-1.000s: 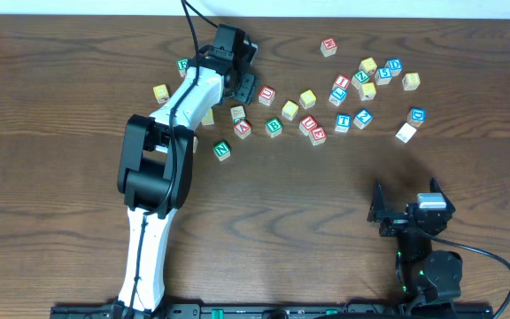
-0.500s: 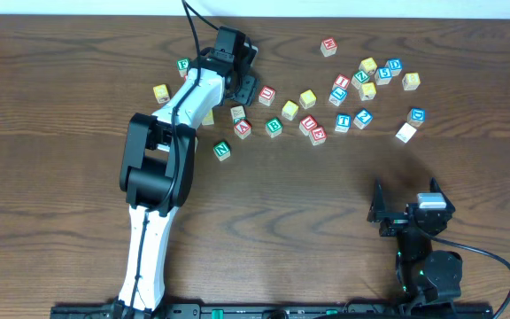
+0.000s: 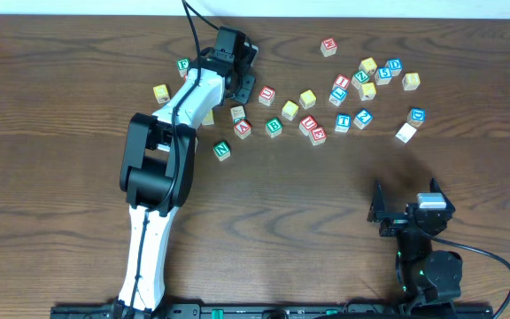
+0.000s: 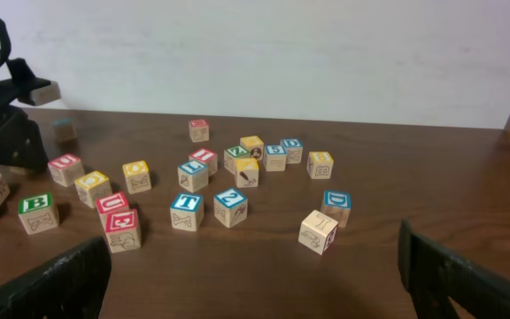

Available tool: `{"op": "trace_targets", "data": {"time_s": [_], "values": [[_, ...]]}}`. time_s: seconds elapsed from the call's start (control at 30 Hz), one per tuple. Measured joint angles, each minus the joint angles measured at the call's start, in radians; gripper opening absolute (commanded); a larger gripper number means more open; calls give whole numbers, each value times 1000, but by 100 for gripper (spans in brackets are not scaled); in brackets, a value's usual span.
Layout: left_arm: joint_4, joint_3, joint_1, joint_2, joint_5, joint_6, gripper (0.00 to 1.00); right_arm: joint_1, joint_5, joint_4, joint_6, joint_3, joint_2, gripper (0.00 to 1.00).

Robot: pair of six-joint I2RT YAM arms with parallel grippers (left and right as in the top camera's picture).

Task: Spell out ROBOT
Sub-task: 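Lift the green R block and carry it toward the front center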

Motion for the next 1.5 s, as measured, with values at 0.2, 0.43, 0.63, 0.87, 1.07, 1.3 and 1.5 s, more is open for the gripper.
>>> {"op": "trace_targets", "data": {"time_s": [0.2,0.43,0.63,0.87,1.07,1.3,1.5], "values": [[0,0,0,0,0,0,27,0,0,0,0,0,0,99],[0,0,0,0,0,-1,23,0,0,0,0,0,0,99],[-1,0,0,-1,0,-1,19,0,0,0,0,0,0,99],[-12,-2,0,-53,0,-1,11,0,0,0,0,0,0,99],[-47,-2,0,-216,0,-2,7,0,0,0,0,0,0,99],[-207,-2,0,-430,0,-10,8,0,0,0,0,0,0,99],[-428,-2,0,-603,0,-41,7,0,0,0,0,0,0,99]]}}
